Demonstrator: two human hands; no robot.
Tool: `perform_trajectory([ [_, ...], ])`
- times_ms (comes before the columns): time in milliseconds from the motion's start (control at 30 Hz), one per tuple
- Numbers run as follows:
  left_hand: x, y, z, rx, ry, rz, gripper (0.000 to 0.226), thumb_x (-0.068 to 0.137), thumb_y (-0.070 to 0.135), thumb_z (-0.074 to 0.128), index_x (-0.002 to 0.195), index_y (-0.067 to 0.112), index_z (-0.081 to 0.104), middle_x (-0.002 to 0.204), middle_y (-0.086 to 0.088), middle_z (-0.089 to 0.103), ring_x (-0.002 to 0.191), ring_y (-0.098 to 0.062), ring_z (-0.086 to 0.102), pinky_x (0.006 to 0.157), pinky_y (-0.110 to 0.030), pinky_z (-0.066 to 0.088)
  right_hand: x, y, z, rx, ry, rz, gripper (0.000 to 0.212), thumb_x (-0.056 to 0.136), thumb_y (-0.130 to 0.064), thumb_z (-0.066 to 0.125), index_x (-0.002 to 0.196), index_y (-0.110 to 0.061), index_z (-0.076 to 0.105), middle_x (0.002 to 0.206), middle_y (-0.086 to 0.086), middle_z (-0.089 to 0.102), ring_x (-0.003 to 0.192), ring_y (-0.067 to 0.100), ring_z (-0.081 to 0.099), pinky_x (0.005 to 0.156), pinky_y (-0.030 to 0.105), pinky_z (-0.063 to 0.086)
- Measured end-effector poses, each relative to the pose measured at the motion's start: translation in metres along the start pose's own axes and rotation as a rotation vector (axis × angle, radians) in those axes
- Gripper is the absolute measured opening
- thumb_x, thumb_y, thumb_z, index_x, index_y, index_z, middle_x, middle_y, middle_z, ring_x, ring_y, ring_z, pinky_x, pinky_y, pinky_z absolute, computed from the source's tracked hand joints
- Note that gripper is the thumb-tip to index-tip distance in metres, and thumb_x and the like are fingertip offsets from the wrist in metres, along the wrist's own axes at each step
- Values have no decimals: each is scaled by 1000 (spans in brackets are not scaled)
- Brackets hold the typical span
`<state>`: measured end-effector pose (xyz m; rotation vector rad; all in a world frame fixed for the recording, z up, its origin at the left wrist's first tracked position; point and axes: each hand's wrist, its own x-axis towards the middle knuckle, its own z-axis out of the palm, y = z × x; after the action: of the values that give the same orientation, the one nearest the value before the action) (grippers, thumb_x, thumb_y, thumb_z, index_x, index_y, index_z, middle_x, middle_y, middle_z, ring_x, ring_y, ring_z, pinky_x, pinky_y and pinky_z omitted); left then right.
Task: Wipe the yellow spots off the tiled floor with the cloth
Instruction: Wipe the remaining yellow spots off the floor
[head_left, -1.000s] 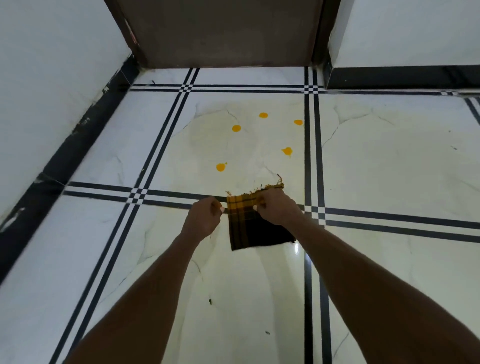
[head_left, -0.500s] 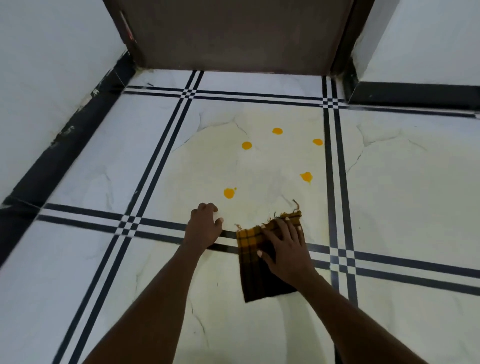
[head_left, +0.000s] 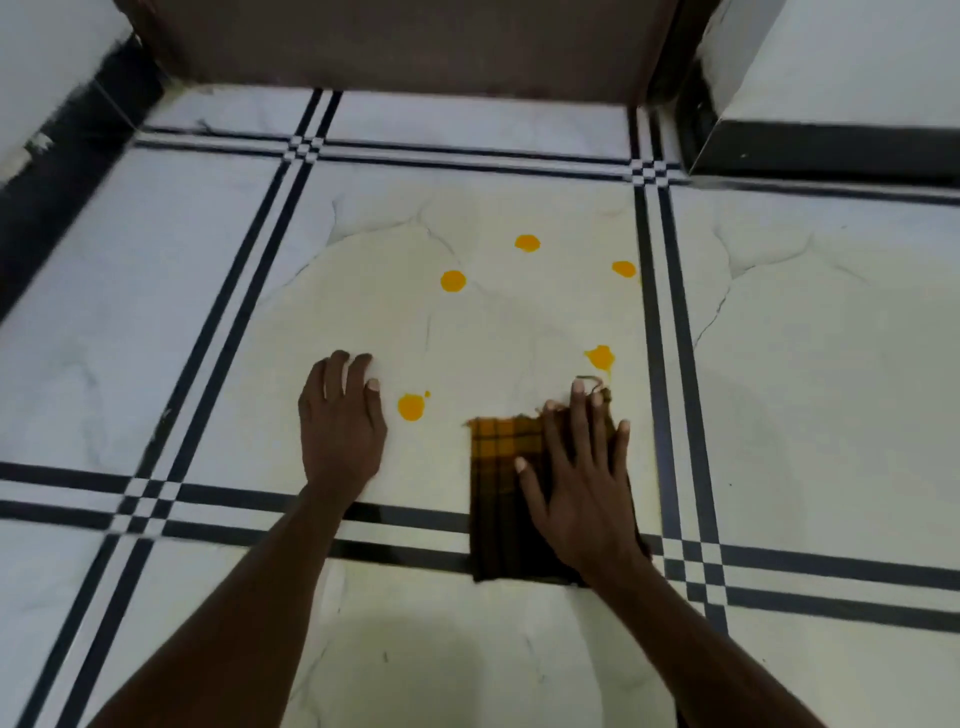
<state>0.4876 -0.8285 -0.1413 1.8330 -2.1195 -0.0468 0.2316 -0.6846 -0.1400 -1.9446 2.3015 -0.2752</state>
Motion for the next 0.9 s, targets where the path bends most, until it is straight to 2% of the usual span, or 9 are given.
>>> perform_trajectory([
  [133, -6, 0, 0, -47, -14, -31, 43, 110, 27, 34, 148, 14, 49, 159, -13, 44, 151, -34, 35, 122, -51, 31, 31, 29, -6, -30, -25, -8, 73, 108, -55, 22, 166, -11, 21, 175, 13, 9, 163, 30, 1, 131, 59, 2],
  [267, 1, -1, 1, -80, -65, -46, 50, 111, 29, 27, 158, 19, 37, 169, -8, 28, 159, -28, 19, 130, -47, 17, 122, 56, -5, -50, 7, 132, 75, 106, -56, 20, 165, -9, 23, 174, 14, 16, 163, 32, 7, 130, 61, 2],
  [367, 1, -3, 5, -92, -59, -43, 51, 111, 29, 26, 160, 20, 34, 170, -6, 25, 160, -26, 16, 130, -47, 16, 201, 65, -8, -21, 10, 214, 79, 105, -58, 17, 165, -7, 18, 175, 17, 10, 162, 36, 3, 128, 64, 1],
  [433, 4, -3, 5, -103, -60, -53, 51, 110, 31, 25, 160, 21, 35, 170, -6, 25, 160, -25, 16, 130, -46, 15, 234, 56, -7, -37, 22, 176, 79, 105, -58, 16, 166, -8, 14, 175, 18, 4, 162, 38, 0, 128, 65, -2],
  [500, 5, -3, 5, -100, -63, -56, 52, 110, 31, 25, 160, 21, 35, 171, -6, 25, 160, -25, 16, 130, -46, 15, 239, 40, -7, -39, 19, 100, 73, 107, -56, 17, 166, -13, 17, 175, 16, 7, 162, 37, 3, 128, 62, -6],
  [600, 4, -4, 3, -108, -74, -52, 53, 109, 32, 24, 159, 20, 35, 171, -6, 24, 160, -26, 15, 130, -48, 16, 203, 32, -6, -2, -25, 28, 67, 108, -53, 17, 166, -20, 20, 175, 7, 15, 163, 30, 7, 129, 62, -2],
  [733, 4, -3, 3, -94, -58, -53, 53, 109, 33, 24, 159, 20, 36, 170, -6, 25, 160, -26, 15, 129, -48, 16, 199, 81, -23, -34, -84, -74, 65, 107, -57, 17, 167, -31, 17, 176, -5, 12, 164, 24, 4, 126, 67, -8],
  [833, 5, -2, 4, -82, -53, -41, 53, 110, 33, 24, 159, 19, 36, 170, -7, 25, 160, -26, 14, 130, -47, 15, 229, 118, -33, -49, -103, 67, 71, 104, -61, 10, 167, -29, 10, 177, -1, 6, 163, 25, -1, 127, 66, -5],
  [900, 5, -1, 4, -74, -51, -40, 53, 110, 34, 24, 160, 20, 35, 171, -7, 24, 160, -26, 14, 130, -48, 15, 258, 115, -33, -41, -93, 191, 72, 104, -59, 11, 168, -24, 9, 177, 5, 4, 163, 30, -3, 127, 66, -4],
])
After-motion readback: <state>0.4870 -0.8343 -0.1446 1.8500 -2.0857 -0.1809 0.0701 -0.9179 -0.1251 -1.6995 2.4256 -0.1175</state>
